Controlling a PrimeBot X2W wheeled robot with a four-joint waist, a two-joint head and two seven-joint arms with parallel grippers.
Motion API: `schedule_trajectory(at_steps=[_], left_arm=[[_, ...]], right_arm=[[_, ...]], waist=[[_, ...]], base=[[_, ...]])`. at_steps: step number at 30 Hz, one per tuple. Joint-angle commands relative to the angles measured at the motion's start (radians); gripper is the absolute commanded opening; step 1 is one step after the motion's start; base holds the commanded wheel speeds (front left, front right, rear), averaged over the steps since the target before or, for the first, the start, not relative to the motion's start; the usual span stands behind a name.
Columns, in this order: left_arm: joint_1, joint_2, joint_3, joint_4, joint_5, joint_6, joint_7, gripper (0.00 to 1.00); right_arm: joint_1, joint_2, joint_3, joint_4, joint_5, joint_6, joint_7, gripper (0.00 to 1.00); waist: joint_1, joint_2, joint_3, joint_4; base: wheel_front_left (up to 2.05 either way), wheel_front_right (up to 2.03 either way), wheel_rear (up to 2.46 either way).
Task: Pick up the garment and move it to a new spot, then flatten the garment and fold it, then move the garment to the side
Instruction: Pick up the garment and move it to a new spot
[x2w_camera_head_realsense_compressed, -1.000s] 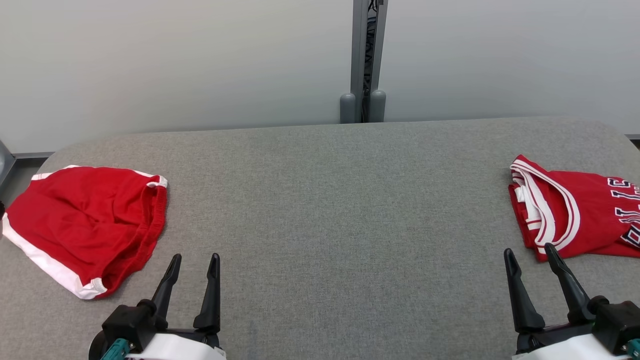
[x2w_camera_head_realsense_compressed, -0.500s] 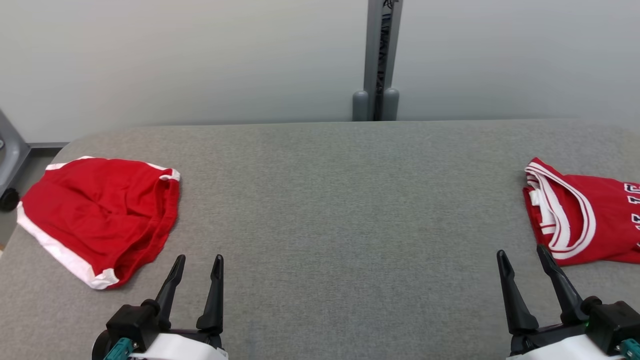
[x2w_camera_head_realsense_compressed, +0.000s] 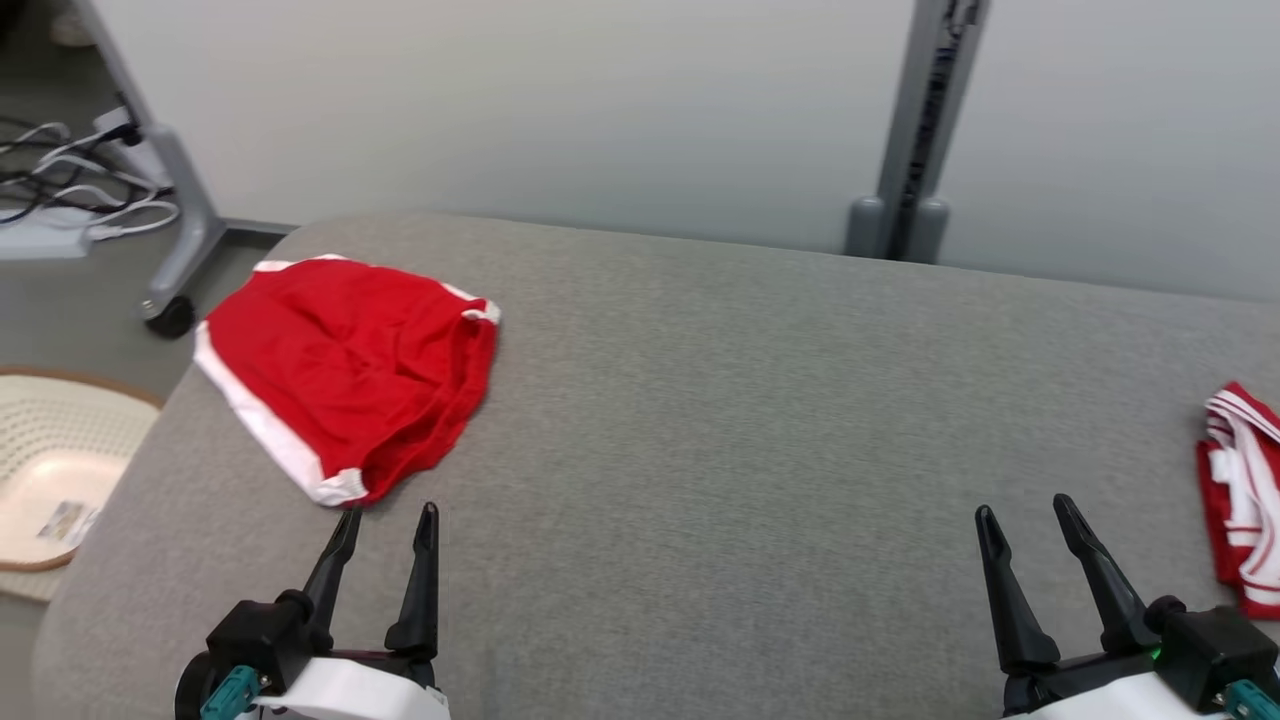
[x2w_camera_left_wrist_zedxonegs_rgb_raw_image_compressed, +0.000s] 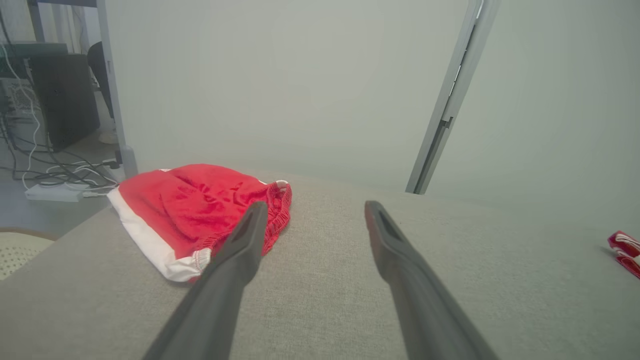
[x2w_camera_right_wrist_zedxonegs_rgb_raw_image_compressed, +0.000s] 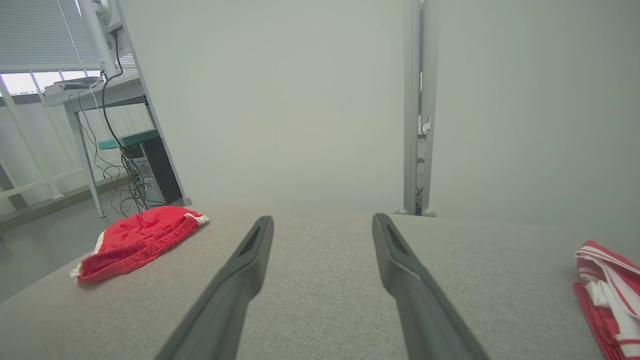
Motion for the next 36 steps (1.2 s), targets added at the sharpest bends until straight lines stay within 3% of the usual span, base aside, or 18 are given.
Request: schedule_trajectory(at_steps=[1, 9, 21, 28, 36], left_arm=[[-0.015, 0.010, 0.008, -0.002, 0.006, -0.001, -0.003, 1.00], [-0.021, 0.011, 0.015, 0.001, 0.000, 0.003, -0.003, 1.00], [-0.027, 0.010, 0.013, 0.019, -0.013, -0.002, -0.003, 1.00], [-0.034, 0.013, 0.018, 0.018, -0.017, -0.002, -0.003, 1.00], [-0.087, 0.051, 0.025, 0.023, -0.030, -0.012, 0.013, 1.00]], right_arm=[[-0.004, 0.000, 0.005, 0.002, 0.004, 0.000, -0.006, 1.00], [-0.021, 0.006, 0.017, 0.002, 0.004, 0.000, -0.006, 1.00], [-0.034, 0.002, 0.038, 0.010, 0.013, 0.000, -0.006, 1.00], [-0.037, 0.004, 0.045, 0.010, 0.014, 0.000, -0.006, 1.00], [-0.057, 0.000, 0.065, 0.016, 0.018, 0.000, -0.006, 1.00]], waist=[[0.0000, 0.0000, 0.004, 0.048], [0.0000, 0.0000, 0.012, 0.157], [0.0000, 0.0000, 0.020, 0.266], [0.0000, 0.0000, 0.017, 0.281], [0.0000, 0.0000, 0.042, 0.247]], base=[[0.00, 0.00, 0.00], [0.00, 0.00, 0.00], [0.00, 0.00, 0.00], [0.00, 0.00, 0.00], [0.00, 0.00, 0.00]])
